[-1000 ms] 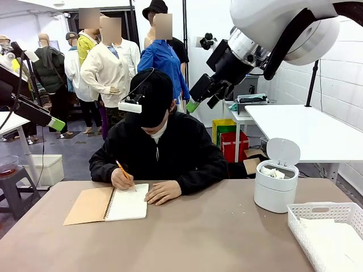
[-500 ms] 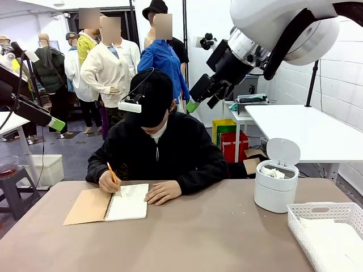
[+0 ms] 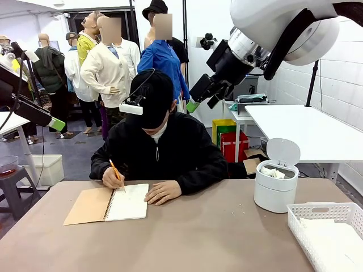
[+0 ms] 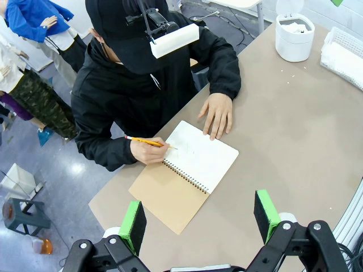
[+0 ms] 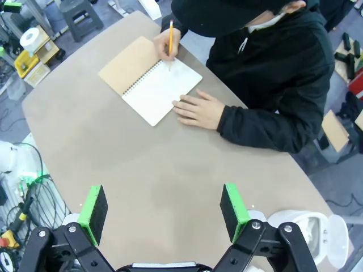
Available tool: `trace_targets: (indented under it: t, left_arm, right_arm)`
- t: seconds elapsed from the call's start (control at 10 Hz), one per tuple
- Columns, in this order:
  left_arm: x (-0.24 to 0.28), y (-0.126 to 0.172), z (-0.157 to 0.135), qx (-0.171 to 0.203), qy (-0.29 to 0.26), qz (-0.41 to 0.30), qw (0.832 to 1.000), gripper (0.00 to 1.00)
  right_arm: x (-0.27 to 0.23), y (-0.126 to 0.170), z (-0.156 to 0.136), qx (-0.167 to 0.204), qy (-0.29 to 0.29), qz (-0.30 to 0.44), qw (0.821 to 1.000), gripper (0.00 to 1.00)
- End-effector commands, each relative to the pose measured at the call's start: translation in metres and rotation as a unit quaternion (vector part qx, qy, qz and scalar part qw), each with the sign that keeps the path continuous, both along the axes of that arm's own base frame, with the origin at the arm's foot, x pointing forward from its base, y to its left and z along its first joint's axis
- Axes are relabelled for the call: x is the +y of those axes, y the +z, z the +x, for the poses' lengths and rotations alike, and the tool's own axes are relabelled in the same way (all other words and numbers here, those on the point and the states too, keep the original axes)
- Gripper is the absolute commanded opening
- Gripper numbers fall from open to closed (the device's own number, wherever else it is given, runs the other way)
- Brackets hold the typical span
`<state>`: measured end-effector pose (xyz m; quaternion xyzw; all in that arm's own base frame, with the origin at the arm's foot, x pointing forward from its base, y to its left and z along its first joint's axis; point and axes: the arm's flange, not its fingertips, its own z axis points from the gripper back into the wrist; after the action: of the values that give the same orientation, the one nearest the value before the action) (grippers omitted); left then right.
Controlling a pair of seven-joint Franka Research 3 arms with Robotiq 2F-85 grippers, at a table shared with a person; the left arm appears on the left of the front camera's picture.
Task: Sort the paper based on its condition.
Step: If a person hands you a paper, place it in the Organizing basket , and if it's crumpled, put it in the Trash can.
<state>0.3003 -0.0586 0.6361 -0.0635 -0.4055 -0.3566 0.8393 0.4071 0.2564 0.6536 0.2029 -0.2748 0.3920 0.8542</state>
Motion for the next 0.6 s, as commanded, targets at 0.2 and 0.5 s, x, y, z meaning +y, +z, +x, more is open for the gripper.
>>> trace_targets:
  t: [0.2, 0.5]
  left_arm:
    - [0.0002, -0.0002, -0.0001, 0.000, 0.003, 0.002, 1.000, 1.00]
    - [0.0002, -0.0002, -0.0001, 0.000, 0.003, 0.002, 1.000, 1.00]
  right_arm:
    - [-0.0008, 0.0003, 0.0001, 0.002, -0.004, 0.001, 1.000, 1.00]
    - [-0.0008, 0.0003, 0.0001, 0.002, -0.004, 0.001, 1.000, 1.00]
